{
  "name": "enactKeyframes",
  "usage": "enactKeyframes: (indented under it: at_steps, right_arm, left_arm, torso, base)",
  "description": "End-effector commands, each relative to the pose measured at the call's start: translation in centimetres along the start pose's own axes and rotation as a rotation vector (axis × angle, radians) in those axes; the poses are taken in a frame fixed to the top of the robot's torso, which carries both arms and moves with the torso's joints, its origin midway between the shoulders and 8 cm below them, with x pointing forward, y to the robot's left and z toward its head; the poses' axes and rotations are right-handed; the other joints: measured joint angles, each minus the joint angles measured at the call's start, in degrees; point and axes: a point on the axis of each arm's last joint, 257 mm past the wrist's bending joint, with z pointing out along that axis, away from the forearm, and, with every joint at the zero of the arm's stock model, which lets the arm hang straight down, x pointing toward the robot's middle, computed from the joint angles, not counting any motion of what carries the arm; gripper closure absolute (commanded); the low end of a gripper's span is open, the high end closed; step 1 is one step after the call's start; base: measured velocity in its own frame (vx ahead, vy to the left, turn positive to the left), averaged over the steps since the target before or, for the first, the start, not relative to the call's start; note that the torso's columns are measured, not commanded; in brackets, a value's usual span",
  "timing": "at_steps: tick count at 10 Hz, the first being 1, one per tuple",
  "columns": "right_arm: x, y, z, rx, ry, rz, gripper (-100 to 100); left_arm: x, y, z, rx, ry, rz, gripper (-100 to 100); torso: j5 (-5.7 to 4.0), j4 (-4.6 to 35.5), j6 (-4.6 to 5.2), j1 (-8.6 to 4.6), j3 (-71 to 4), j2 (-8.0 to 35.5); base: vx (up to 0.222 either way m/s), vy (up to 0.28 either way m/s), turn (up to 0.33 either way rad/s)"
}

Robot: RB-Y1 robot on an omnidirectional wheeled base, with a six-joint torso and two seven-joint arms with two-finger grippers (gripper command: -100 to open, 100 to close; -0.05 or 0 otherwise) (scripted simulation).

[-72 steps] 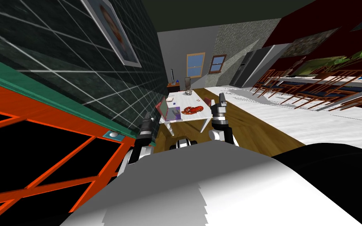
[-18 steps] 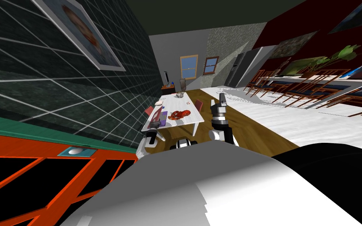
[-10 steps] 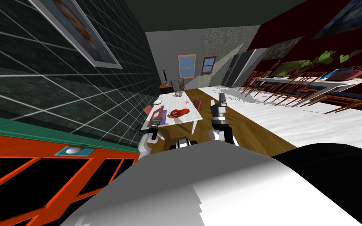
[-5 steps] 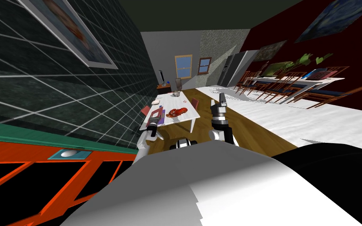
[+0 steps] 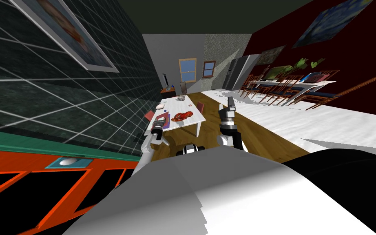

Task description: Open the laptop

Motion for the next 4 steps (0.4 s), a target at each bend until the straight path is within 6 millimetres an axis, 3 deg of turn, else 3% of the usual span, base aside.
enactKeyframes:
  at_steps: [1,4]
  right_arm:
    - [0.0,0.0,0.0,0.0,0.0,0.0,0]
    - [0.0,0.0,0.0,0.0,0.0,0.0,0]
  left_arm:
    - [0.0,0.0,0.0,0.0,0.0,0.0,0]
    - [0.0,0.0,0.0,0.0,0.0,0.0,0]
  torso:
    - [0.0,0.0,0.01,0.0,0.0,0.02]
    - [0.0,0.05,0.01,0.02,0.1,0.17]
  base:
    - [0.0,0.0,0.0]
    - [0.0,0.0,0.0]
